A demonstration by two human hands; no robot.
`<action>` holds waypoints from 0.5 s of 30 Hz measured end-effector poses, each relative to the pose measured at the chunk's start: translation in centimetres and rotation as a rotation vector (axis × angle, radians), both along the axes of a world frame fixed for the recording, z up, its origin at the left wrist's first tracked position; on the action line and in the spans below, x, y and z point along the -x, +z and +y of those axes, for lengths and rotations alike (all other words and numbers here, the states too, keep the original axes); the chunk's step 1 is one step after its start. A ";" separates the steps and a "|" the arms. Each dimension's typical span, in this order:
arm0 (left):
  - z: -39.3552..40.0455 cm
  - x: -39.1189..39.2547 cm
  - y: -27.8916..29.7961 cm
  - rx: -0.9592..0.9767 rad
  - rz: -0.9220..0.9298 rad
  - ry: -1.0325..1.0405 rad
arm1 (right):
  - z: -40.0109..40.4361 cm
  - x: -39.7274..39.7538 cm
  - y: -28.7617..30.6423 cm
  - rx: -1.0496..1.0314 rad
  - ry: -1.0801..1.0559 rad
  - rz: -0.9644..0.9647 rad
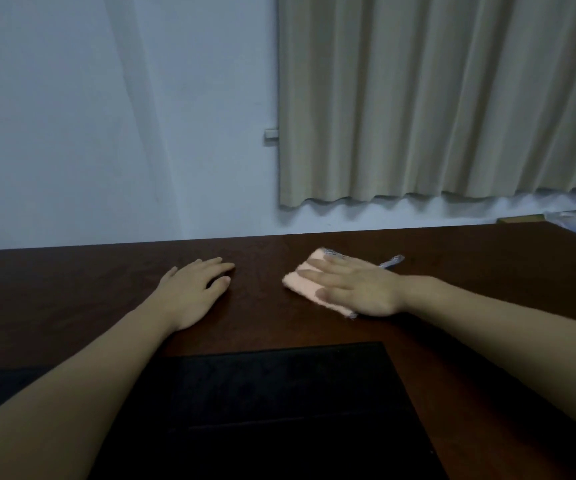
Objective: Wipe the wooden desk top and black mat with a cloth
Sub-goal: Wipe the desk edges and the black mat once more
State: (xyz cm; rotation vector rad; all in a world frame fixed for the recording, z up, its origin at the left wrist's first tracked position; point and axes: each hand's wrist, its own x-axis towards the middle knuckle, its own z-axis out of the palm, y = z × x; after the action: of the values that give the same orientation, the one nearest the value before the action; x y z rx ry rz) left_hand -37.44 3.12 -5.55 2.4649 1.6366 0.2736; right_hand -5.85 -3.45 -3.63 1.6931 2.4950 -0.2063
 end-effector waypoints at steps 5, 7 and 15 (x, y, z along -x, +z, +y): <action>-0.2 -0.1 0.1 -0.004 0.003 0.003 | 3.8 -5.8 0.3 -0.025 -0.320 -0.059; -0.1 0.0 0.1 -0.005 -0.005 0.009 | 5.7 -5.3 0.0 -0.046 -0.434 -0.051; -0.1 -0.1 0.1 0.003 -0.017 0.010 | 3.1 6.6 -0.5 -0.039 -0.111 -0.034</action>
State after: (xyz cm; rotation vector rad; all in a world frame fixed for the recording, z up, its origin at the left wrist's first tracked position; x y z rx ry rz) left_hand -37.33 3.05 -5.46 2.4457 1.6425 0.2924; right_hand -12.43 -0.36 -4.18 1.8359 2.3989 -0.1391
